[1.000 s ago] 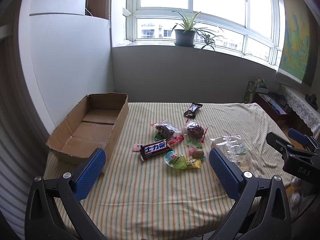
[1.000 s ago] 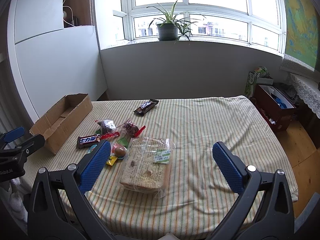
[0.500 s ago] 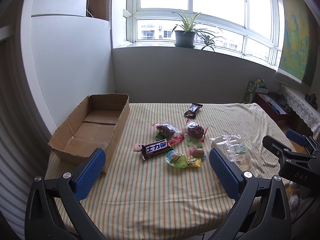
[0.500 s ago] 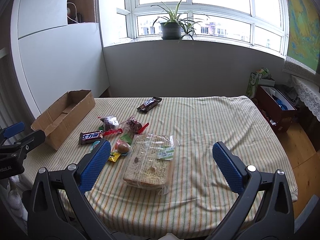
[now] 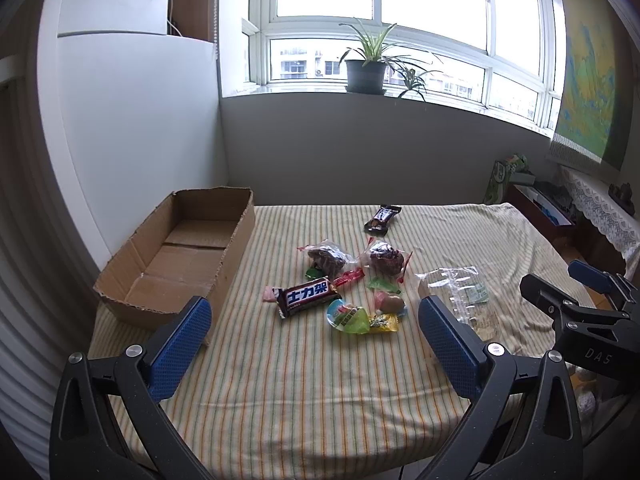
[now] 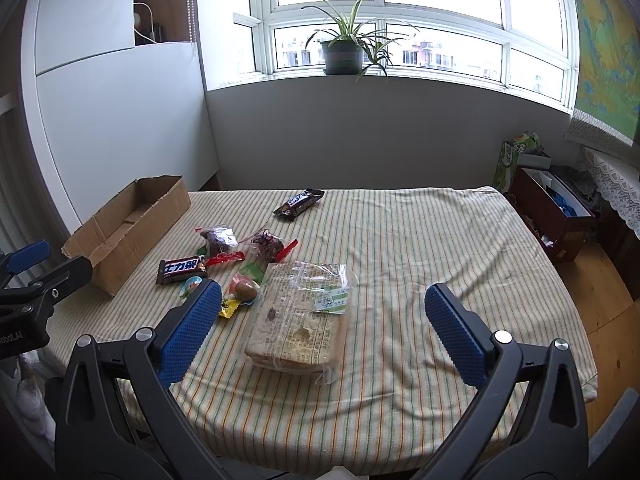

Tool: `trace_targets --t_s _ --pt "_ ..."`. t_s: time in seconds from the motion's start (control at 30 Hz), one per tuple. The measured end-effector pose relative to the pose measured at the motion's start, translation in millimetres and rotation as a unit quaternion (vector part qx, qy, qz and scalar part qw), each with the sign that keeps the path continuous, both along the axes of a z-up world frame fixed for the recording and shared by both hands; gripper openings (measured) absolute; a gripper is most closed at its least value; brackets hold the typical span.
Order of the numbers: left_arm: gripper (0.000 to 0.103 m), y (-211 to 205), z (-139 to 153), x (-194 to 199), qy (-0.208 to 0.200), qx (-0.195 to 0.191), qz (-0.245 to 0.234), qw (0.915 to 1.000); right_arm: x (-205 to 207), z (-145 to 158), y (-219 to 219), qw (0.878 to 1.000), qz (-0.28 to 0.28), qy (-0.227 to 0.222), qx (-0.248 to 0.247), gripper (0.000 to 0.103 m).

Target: Organize snacks

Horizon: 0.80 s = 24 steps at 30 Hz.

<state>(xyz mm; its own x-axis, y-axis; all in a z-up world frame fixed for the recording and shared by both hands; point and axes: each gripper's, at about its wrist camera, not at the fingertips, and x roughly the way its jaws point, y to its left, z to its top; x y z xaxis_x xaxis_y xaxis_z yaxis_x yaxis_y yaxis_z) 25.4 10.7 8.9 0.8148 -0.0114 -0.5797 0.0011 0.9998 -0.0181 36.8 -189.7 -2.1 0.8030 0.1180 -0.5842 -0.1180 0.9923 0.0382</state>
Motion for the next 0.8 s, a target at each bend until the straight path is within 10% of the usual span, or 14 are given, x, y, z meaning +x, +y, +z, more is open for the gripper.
trace_targets --t_s 0.8 --pt "0.103 -0.7 -10.3 4.6 0.01 -0.007 -0.006 0.9999 5.7 -10.4 2.1 1.0 0.007 0.011 -0.003 0.103"
